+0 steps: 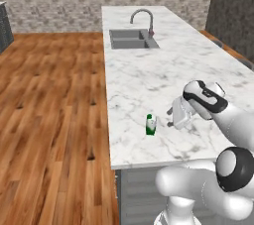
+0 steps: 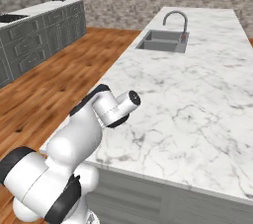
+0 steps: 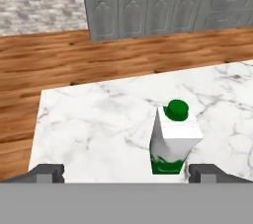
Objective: Pick the water bottle, can, milk from the counter and place them in the open cabinet.
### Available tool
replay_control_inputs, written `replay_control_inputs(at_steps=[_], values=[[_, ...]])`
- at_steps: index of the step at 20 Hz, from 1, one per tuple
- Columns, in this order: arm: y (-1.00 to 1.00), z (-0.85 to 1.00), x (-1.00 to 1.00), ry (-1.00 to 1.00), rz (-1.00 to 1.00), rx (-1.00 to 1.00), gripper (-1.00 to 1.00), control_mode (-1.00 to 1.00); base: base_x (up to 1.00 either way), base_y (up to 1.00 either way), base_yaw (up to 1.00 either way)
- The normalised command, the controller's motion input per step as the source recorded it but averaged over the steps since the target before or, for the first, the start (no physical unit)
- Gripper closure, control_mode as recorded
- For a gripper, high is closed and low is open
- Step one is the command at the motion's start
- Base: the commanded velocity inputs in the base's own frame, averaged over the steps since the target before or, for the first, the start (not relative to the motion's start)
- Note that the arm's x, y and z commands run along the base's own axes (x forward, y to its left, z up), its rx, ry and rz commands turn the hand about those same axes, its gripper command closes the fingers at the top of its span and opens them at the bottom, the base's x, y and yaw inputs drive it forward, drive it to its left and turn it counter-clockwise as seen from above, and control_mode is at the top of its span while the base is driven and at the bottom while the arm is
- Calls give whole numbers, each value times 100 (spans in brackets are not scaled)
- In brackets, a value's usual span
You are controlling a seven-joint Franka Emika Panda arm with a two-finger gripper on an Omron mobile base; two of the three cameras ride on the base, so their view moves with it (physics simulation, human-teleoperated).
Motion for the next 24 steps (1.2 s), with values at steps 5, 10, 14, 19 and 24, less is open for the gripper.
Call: replay_control_inputs(at_steps=[5,10,14,19,24], values=[[-2,0,7,0,0,11,-100,-100,0,0,0],[0,-14,2,0,0,2,-100,-100,0,0,0],[0,-34,12,0,0,0,-100,-100,0,0,0],[0,-19,7,0,0,0,-100,-100,0,0,0],[0,-14,17,0,0,0,-100,-100,0,0,0]])
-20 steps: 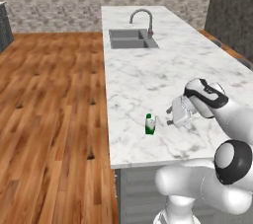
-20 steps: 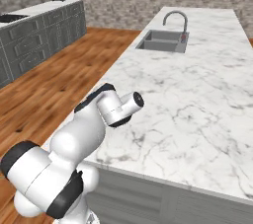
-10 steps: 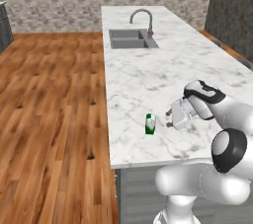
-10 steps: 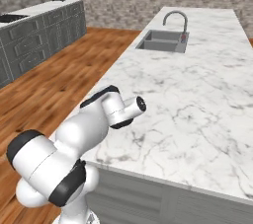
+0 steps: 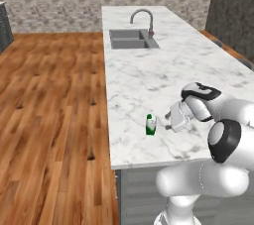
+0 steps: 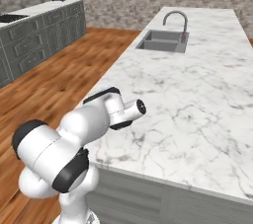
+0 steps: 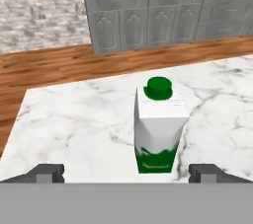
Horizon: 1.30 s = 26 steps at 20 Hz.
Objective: Pick the water bottle, can, milk from the counter and place them in the open cabinet.
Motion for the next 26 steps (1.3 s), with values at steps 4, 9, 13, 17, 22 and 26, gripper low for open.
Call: replay_control_inputs(at_steps=[4,9,13,17,22,26], values=[[0,-18,31,0,0,0,-100,-100,0,0,0],[0,-12,21,0,0,0,-100,-100,0,0,0],[0,-11,25,0,0,0,-100,-100,0,0,0],[3,-1,1,0,0,0,-100,-100,0,0,0],[15,-12,15,0,0,0,-100,-100,0,0,0],[14,-15,13,0,0,0,-100,-100,0,0,0]])
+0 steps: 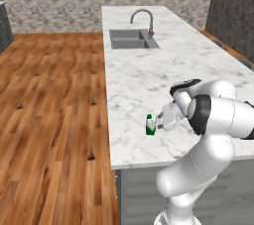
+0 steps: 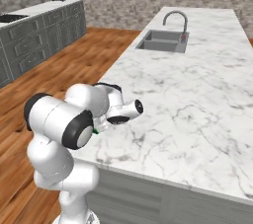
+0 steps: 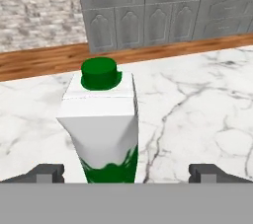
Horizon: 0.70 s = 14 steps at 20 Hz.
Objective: Pick the water bottle, can, milk from the counter and place them in the open cabinet.
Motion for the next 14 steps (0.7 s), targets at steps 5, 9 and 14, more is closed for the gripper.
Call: replay_control_inputs(at_steps=[5,9,14], values=[[10,-15,4,0,0,0,-100,-100,0,0,0],[16,-11,8,0,0,0,-100,-100,0,0,0],[24,-5,8,0,0,0,-100,-100,0,0,0]])
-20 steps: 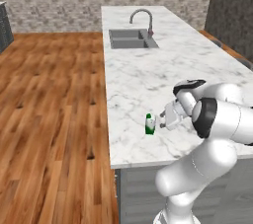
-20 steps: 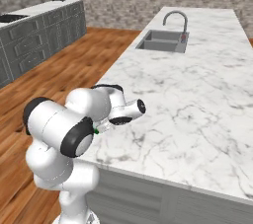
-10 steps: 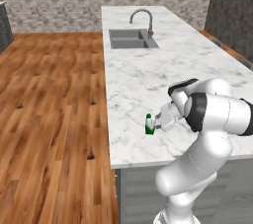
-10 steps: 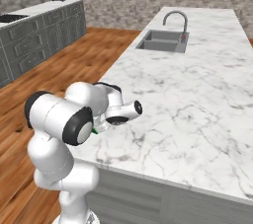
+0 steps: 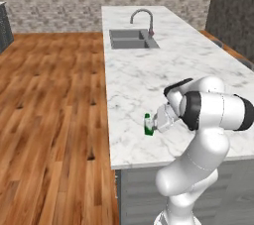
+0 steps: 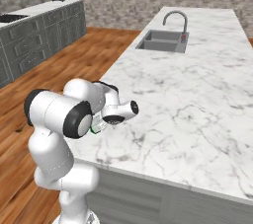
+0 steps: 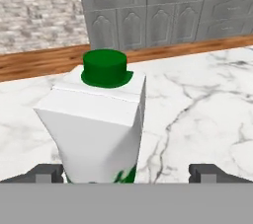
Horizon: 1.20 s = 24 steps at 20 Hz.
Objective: Pick the water bottle, can, milk from the counter and place them in the open cabinet.
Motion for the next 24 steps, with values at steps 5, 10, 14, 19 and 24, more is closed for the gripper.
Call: replay_control_inputs(at_steps=[5,10,14,19,24], values=[[26,-1,6,0,0,0,-100,-100,0,0,0],[19,0,0,1,0,0,-100,-100,0,0,0],[9,0,0,1,0,0,-100,-100,0,0,0],[0,0,0,0,0,0,100,-100,0,0,0],[0,0,0,0,0,0,100,-100,0,0,0]])
